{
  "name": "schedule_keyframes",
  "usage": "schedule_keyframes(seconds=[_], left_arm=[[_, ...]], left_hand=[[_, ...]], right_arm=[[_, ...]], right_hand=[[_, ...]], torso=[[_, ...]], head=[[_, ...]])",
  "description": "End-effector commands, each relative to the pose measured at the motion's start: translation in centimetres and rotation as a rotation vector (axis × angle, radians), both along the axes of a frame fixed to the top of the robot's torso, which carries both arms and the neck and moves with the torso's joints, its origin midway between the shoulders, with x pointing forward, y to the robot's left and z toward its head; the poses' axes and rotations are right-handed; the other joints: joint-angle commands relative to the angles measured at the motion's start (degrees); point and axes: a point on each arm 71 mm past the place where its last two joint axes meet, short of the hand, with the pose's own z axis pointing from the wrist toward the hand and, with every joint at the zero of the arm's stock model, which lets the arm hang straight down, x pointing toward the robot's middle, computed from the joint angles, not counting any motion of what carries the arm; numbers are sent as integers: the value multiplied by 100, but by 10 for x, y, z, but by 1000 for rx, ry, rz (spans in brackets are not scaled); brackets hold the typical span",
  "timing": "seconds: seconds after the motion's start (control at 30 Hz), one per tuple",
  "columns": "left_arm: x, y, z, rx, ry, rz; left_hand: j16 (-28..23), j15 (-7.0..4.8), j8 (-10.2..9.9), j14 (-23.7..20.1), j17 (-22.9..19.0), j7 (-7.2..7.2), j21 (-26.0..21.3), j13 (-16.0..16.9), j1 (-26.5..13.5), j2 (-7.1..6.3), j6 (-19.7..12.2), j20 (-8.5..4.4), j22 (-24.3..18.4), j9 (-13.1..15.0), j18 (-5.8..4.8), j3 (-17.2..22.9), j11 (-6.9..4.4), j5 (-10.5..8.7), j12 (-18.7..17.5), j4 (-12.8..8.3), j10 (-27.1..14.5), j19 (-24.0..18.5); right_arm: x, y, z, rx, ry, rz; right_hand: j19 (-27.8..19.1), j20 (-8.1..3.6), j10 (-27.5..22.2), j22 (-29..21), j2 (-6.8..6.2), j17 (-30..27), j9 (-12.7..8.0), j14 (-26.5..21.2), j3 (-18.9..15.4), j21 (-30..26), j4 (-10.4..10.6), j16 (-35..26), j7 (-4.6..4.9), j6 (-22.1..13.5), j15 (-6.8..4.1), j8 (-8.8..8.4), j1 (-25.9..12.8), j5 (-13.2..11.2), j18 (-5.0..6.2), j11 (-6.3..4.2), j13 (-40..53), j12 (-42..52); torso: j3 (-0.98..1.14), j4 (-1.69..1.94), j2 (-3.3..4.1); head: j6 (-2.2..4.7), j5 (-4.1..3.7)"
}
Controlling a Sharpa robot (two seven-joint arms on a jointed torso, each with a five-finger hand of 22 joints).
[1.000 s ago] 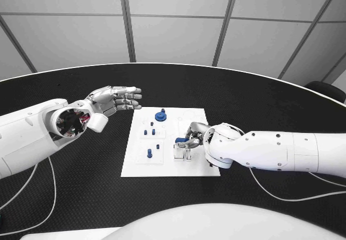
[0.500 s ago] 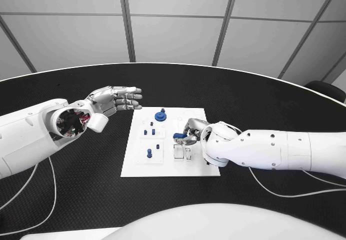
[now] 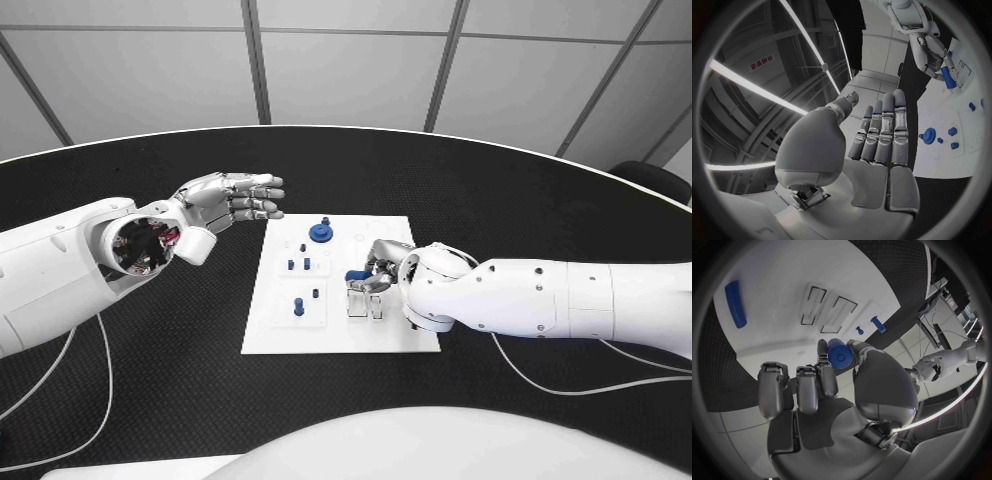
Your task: Assemble the parts on the task board
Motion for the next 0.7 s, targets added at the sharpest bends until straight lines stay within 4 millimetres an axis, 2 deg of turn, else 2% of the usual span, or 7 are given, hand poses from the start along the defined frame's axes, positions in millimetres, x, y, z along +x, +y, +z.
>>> schedule_keyframes(seconds=[0.03, 0.7], left_arm=[[0, 0, 0, 0, 0, -1], [0, 0, 0, 0, 3, -5]], left_hand=[[-18, 3, -17, -40, 9, 0, -39, -8, -31, 0, -50, 4, -5, -8, 65, 8, 0, -24, 23, 34, -31, 25], [-19, 4, -17, -43, 13, 0, -50, -8, -37, -2, -54, 7, -12, -9, 65, 1, 1, -25, 27, 47, -37, 28]], right_arm=[[0, 0, -1, -4, 5, 3], [2, 4, -5, -26, 31, 24]], right_hand=[[570, -38, 112, 1438, 40, 1506, 8, 596, 29, 23, -2, 38, 1, 12, -47, 18, 12, 29, -32, -43, 1012, 19], [571, -40, 112, 1438, 44, 1506, 8, 596, 39, 26, -4, 38, 1, 10, -47, 20, 10, 29, -32, -44, 1012, 19]], torso=[[-4, 0, -5], [-5, 4, -1]], head=[[0, -15], [0, -19]])
